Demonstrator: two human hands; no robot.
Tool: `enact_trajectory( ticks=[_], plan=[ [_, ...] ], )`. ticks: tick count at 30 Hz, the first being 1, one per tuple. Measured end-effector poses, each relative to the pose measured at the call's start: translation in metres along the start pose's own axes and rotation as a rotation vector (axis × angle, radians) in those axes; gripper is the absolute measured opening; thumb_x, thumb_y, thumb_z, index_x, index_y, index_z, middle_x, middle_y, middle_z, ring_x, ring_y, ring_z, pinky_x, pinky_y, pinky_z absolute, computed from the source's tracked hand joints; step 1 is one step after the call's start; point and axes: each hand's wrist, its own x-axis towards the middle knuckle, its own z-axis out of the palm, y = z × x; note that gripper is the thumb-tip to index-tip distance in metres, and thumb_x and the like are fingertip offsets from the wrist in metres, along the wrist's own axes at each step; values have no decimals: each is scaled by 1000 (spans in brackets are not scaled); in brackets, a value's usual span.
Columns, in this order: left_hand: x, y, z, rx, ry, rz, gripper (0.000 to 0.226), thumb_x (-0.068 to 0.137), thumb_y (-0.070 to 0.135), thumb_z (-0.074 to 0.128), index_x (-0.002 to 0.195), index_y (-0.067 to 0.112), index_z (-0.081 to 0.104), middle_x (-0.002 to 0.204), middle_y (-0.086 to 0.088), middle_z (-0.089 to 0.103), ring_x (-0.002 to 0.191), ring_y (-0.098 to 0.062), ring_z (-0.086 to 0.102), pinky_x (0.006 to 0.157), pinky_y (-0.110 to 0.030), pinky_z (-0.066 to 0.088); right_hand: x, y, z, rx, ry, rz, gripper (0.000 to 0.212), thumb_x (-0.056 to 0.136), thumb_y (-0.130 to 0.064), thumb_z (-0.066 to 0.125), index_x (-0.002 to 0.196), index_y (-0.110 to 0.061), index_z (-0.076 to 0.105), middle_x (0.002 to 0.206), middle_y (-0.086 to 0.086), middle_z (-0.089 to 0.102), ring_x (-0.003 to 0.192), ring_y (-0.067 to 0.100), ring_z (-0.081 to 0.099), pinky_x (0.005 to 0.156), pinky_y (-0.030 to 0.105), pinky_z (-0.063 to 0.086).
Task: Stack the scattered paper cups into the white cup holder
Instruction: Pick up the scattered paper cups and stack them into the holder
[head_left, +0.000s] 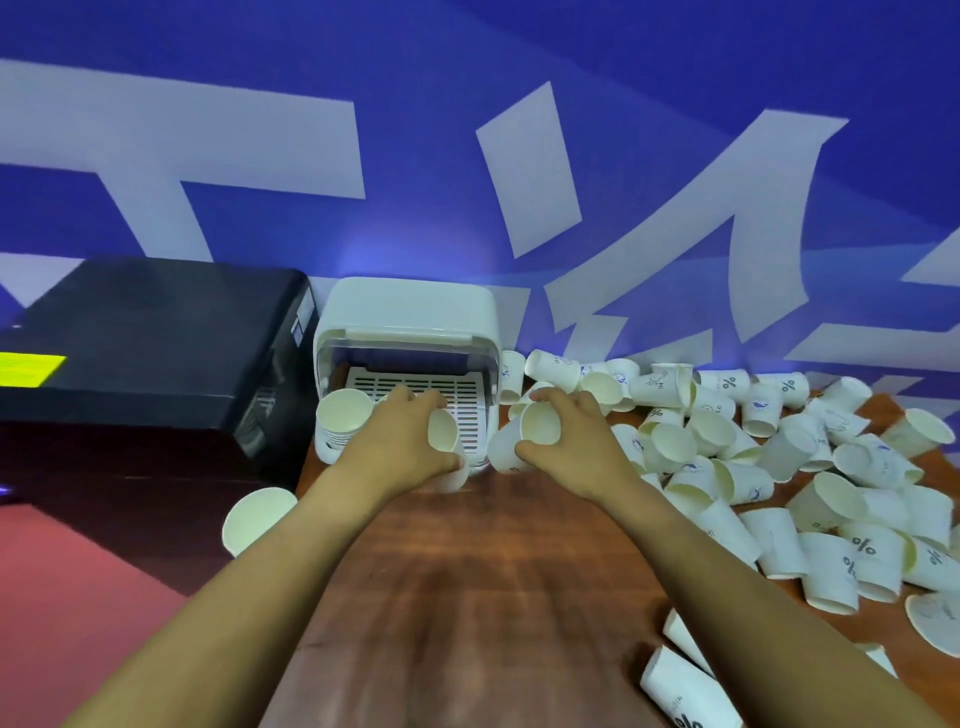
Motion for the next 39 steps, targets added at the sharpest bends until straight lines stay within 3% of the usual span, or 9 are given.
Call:
enact_trajectory(
  ticks=[7,11,16,24,39],
  plan=[
    [18,-11,-18,126,42,-99,73,74,48,73,136,29,42,136,-1,44,122,-24,47,95,-38,44,40,-10,6,-45,-53,-89,64,74,-39,66,134,-36,41,131,-3,46,117,20,49,91,33,43],
    [24,-26,-30,140,57,-174,70,74,45,73,135,30,41,135,0,42,119,-26,46,88,-39,45,56,-17,14,-34,-68,-130,62,74,-39,66,131,-38,43,130,-8,47,114,16,51,84,30,43],
    [28,-46,-46,166,75,-239,69,76,42,73,136,32,40,133,-2,42,121,-27,42,92,-43,47,70,-32,29,-25,-100,-165,63,75,-43,66,133,-39,42,136,-11,45,120,15,48,94,36,45],
    [48,-68,-58,216,134,-186,69,76,43,73,136,29,41,134,-3,42,120,-29,41,88,-38,45,81,-57,47,12,-120,-228,61,80,-40,68,135,-33,42,137,-8,43,122,13,45,96,30,41],
    [74,-108,-45,264,25,-111,70,77,45,71,137,28,39,134,-2,40,118,-26,42,87,-35,45,94,-82,93,-171,-127,-277,60,82,-42,64,137,-30,40,138,-8,41,125,15,41,95,29,40]
  ],
)
